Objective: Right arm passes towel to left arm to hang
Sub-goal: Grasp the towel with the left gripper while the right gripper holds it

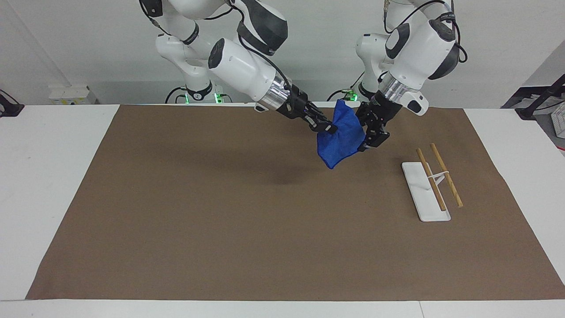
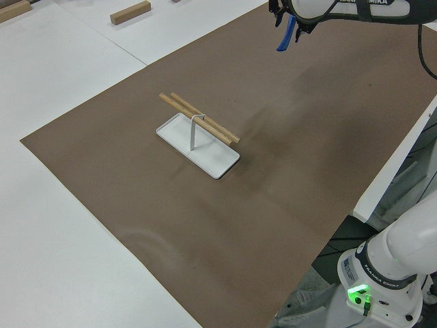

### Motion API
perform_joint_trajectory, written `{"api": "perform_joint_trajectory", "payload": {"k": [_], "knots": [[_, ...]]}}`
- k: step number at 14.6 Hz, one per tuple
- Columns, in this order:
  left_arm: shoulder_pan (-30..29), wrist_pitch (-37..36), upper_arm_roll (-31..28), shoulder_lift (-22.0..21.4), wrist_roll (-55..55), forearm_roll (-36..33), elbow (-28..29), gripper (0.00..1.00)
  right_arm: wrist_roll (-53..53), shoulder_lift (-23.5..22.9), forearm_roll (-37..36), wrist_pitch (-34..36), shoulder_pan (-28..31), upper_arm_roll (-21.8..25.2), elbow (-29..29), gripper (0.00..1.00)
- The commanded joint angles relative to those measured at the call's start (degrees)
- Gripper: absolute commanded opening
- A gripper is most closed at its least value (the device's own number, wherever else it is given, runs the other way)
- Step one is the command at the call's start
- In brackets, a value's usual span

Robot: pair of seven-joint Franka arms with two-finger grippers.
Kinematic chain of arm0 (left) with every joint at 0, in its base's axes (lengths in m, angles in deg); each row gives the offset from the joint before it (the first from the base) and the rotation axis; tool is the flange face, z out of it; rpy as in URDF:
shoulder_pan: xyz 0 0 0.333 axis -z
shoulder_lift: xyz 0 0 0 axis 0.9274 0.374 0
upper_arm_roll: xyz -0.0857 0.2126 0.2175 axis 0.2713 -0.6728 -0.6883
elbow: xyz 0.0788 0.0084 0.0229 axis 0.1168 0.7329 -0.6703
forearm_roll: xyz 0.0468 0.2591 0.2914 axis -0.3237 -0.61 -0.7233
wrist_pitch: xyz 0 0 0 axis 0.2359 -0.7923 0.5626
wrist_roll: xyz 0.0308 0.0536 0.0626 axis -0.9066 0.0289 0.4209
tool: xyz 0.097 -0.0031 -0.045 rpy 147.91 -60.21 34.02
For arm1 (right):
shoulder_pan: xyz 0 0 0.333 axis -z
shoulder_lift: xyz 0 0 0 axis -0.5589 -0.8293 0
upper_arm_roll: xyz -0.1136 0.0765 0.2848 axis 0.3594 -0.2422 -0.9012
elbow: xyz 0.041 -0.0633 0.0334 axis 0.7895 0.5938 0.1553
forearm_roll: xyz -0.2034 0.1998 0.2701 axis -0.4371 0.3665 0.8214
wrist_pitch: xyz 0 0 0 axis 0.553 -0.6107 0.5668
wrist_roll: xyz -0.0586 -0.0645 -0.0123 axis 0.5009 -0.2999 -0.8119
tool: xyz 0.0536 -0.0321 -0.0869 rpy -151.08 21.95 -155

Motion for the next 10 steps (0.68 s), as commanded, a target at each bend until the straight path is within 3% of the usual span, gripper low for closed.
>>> {"api": "perform_joint_trajectory", "payload": {"k": [1, 4, 10], "knots": [[0.76, 1.49, -0.62, -0.76, 0.65, 1.22, 1.3, 0.26, -0.34, -0.67, 0.37, -0.36, 0.63, -1.06, -0.68, 0.0], [0.67, 1.31, -0.62, -0.85, 0.74, 1.31, 1.39, 0.04, -0.34, -0.76, 0.37, -0.27, 0.63, -1.06, -0.68, 0.0], [0.32, 1.14, -0.62, -0.85, 1.17, 1.4, 1.39, 0.0, -0.26, -0.75, 0.29, -0.1, 0.72, -1.06, -0.59, 0.0]]}}
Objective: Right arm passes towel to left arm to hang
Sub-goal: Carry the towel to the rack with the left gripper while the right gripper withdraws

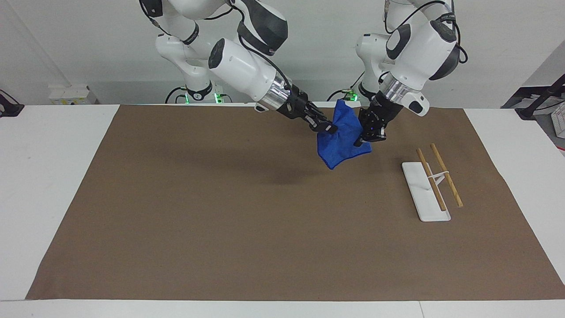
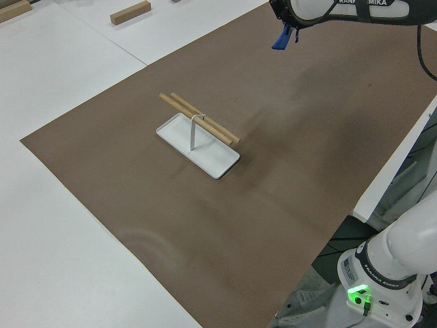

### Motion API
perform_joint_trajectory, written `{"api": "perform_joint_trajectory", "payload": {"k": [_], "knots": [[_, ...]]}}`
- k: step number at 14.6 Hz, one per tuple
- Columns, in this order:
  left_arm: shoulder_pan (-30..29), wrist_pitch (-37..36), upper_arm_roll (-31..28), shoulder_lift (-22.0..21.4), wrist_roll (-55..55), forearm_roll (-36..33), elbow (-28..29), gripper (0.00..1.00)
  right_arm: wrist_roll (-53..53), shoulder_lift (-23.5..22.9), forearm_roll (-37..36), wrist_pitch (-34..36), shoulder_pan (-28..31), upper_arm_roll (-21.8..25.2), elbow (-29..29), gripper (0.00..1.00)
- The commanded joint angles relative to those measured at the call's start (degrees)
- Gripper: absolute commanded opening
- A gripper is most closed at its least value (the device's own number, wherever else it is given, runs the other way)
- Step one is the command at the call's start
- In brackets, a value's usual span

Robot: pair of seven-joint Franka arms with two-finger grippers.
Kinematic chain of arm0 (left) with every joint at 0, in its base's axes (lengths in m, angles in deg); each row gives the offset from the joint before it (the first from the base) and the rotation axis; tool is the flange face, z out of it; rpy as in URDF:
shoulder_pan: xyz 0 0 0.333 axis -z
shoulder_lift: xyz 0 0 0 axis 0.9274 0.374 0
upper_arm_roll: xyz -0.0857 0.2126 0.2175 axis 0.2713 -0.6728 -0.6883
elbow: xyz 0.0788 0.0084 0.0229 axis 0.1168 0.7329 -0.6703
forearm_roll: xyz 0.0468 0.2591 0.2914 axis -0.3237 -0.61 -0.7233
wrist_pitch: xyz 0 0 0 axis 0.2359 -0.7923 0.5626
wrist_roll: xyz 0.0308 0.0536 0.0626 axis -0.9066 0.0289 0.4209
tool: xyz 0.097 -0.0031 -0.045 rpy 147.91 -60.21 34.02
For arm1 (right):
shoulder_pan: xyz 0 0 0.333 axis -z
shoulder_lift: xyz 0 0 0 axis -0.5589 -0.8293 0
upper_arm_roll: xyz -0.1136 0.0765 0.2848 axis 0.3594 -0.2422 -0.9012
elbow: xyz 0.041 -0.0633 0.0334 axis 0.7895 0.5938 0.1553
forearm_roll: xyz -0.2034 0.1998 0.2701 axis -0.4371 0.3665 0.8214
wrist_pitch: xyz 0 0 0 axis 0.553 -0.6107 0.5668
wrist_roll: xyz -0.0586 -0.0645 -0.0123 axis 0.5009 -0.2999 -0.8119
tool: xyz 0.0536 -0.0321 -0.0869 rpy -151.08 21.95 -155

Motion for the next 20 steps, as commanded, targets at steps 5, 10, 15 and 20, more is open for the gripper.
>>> {"api": "perform_joint_trajectory", "payload": {"k": [5, 10, 15, 20], "knots": [[0.24, 1.16, -0.42, -0.85, 0.53, 1.13, 1.33, 0.0, -2.0, -0.55, -2.61, 1.12, 1.43, -0.86, -0.32, 1.0], [-2.3, 0.98, -0.68, -1.03, -6.92, 1.13, 2.46, 0.0, -15.08, 0.59, -12.15, 6.02, 1.96, -0.15, 0.29, 1.0], [-10.3, 1.16, -0.68, -3.05, -24.4, 1.13, 7.82, 0.0, -31.59, 0.95, -40.19, 19.1, 4.33, 0.63, 0.47, 1.0], [-17.33, 1.16, -0.77, -2.7, -36.01, 1.04, 8.01, 0.01, -54.96, 6.73, -45.77, 28.6, 1.54, 14.05, 0.82, 1.0]]}}
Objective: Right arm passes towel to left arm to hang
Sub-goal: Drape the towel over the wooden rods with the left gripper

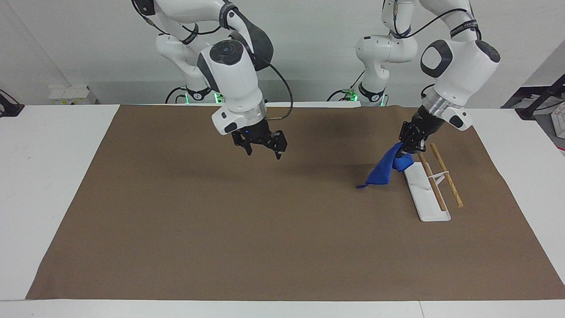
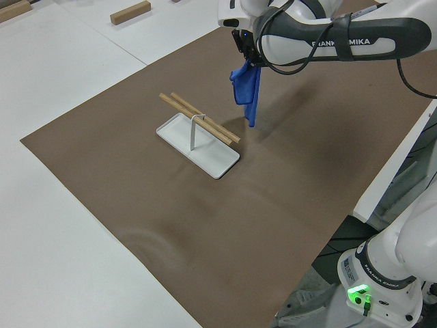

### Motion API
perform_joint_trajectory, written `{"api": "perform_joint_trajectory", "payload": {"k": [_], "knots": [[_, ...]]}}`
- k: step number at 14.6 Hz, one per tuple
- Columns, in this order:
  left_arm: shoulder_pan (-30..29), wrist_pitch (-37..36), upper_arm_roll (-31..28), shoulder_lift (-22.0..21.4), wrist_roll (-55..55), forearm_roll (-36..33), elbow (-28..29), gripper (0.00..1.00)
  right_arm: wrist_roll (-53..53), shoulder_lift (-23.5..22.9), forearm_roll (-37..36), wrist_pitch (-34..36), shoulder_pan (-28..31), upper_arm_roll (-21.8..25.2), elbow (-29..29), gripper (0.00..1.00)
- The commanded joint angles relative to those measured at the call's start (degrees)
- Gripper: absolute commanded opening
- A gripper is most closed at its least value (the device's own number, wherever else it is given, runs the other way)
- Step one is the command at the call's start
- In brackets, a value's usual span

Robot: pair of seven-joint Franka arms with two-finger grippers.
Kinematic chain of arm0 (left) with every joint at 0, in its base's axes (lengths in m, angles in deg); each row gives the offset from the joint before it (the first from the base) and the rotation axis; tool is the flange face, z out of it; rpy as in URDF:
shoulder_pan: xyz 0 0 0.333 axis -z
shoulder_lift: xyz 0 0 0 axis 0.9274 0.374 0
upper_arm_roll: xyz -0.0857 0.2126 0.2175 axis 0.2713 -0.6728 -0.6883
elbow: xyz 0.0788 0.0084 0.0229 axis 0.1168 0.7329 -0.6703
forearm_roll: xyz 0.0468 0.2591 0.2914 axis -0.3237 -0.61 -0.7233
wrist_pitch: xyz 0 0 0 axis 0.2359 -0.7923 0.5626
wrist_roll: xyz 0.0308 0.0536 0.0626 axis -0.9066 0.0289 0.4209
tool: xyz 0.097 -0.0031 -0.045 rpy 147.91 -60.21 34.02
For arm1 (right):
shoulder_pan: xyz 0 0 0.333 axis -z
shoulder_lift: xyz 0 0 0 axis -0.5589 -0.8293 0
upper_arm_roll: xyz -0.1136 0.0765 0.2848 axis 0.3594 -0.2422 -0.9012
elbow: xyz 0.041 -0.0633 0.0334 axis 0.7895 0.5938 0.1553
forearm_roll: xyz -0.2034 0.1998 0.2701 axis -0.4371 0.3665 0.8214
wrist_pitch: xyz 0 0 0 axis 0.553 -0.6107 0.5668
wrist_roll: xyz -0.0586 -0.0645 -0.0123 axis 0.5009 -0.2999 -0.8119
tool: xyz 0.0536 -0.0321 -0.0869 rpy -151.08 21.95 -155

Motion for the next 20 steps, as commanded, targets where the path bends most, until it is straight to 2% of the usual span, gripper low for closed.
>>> {"api": "perform_joint_trajectory", "payload": {"k": [1, 4, 8, 10, 12, 17, 20], "knots": [[-3.67, 1.12, 0.27, -1.4, -7.75, 0.92, 1.28, 0.01, -13.69, 5.38, -0.86, 6.99, -2.9, 9.71, 0.76, 1.0], [-6.84, 1.29, 0.27, -0.61, -17.77, 0.3, 0.04, 0.02, -26.36, 8.21, -0.77, 10.79, -6.25, 23.5, 0.5, 1.0], [-10.18, 4.1, 0.18, 2.11, -27.99, -0.66, -4.25, 0.03, -43.33, 12.33, 0.1, 14.66, -6.34, 35.3, 0.23, 1.0], [-10.71, 3.84, 0.18, 4.57, -29.05, -6.17, -8.73, 0.03, -43.8, 12.69, 0.28, 16.16, -6.26, 36.47, 0.06, 1.0], [-10.98, 3.84, 0.1, 5.72, -28.97, -7.69, -10.85, 0.03, -43.8, 12.78, 0.28, 17.56, -6.17, 36.73, 0.14, 1.0], [-12.3, 4.19, 0.1, 5.81, -29.76, -15.06, -11.03, 0.04, -43.62, 13.4, 0.37, 19.24, -6.17, 36.56, 0.67, 1.0], [-13.52, 4.37, 0.1, 5.55, -29.76, -16.04, -10.42, 0.05, -43.62, 13.4, 0.37, 19.33, -6.17, 36.64, 0.67, 1.0]]}}
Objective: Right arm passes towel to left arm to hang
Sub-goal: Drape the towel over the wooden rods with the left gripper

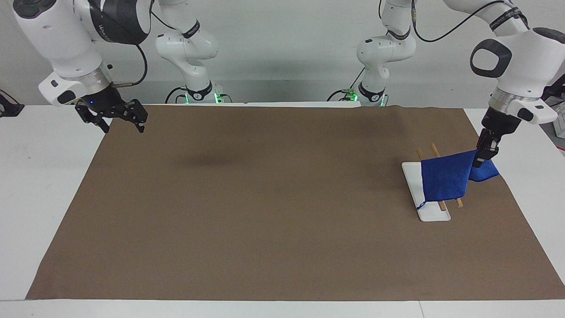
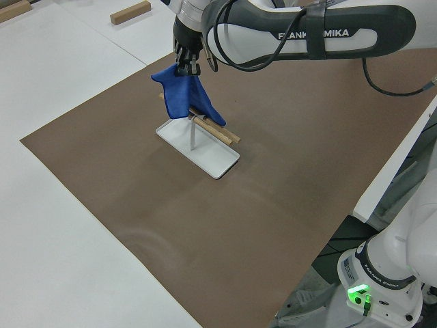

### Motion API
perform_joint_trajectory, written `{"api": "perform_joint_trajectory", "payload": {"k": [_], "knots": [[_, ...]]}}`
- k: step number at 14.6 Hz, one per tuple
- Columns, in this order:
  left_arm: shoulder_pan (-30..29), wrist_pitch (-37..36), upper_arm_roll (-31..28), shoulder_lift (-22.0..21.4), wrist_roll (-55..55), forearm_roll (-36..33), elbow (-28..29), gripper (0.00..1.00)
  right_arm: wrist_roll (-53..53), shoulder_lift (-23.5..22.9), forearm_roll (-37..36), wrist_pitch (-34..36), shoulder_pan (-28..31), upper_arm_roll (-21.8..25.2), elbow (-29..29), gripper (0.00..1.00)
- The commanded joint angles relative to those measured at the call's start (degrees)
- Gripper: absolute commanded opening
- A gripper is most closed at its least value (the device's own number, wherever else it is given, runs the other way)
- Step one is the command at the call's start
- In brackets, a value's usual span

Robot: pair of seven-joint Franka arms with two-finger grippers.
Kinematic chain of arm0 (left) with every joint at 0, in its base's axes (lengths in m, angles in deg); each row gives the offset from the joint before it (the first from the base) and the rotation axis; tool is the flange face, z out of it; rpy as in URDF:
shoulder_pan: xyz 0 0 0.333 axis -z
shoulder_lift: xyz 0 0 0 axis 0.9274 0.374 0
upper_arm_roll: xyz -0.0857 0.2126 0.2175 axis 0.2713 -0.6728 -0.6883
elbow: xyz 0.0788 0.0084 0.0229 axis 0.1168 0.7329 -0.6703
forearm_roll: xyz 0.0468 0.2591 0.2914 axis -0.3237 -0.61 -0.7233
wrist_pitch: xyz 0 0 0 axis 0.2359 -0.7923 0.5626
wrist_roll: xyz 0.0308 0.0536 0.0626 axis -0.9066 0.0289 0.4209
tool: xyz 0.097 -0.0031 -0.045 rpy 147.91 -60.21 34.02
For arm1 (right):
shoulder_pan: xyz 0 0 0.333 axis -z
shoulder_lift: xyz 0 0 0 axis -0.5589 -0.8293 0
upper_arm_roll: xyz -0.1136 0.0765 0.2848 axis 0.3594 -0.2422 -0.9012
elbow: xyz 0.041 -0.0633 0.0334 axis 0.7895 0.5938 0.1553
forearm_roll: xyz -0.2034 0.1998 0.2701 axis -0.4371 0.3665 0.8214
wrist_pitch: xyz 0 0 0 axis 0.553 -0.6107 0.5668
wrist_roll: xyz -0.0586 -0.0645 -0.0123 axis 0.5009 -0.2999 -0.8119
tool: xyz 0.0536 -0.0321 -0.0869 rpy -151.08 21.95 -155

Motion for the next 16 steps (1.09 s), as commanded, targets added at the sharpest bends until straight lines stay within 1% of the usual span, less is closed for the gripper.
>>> {"api": "perform_joint_trajectory", "payload": {"k": [1, 5, 7, 10, 12, 14, 15, 16], "knots": [[-2.15, 0.86, 0.34, -0.13, -0.92, -1.3, 0.71, 0.05, -0.03, 0.75, 0.25, 0.38, 0.11, -0.15, 0.68, 1.0], [-2.95, 1.48, 0.34, -0.23, -1.36, -1.21, 2.47, 0.05, -0.12, 0.66, 0.25, 0.47, 0.11, -0.32, 0.5, 1.0], [-3.66, 3.32, 0.34, -0.05, -1.01, -1.21, 4.23, 0.05, -0.12, 0.66, 0.25, 0.64, 0.03, -0.41, 0.5, 1.0], [-3.66, 3.5, 0.34, -0.49, -0.48, -1.21, 8.35, 0.05, -0.21, 0.66, 0.25, 0.56, 0.03, -0.41, 0.32, 1.0], [-3.83, 3.07, 0.34, -0.58, -1.0, -1.21, 8.97, 0.07, -0.3, 0.66, 0.17, 0.47, 0.03, -0.32, 0.32, 1.0], [-4.18, 2.89, 0.34, -1.1, -1.36, -1.21, 10.29, 0.11, -0.39, 0.66, 0.17, 0.47, 0.03, -0.32, 0.32, 1.0], [-5.31, 2.54, 0.34, -1.1, -1.27, -1.21, 10.12, 0.3, -0.39, 0.66, 0.17, 0.38, 0.03, -0.41, 0.32, 1.0], [-5.41, 2.27, 0.34, -0.93, -1.27, -1.21, 9.77, 0.67, -0.39, 0.66, 0.17, 0.38, 0.03, -0.41, 0.32, 1.0]]}}
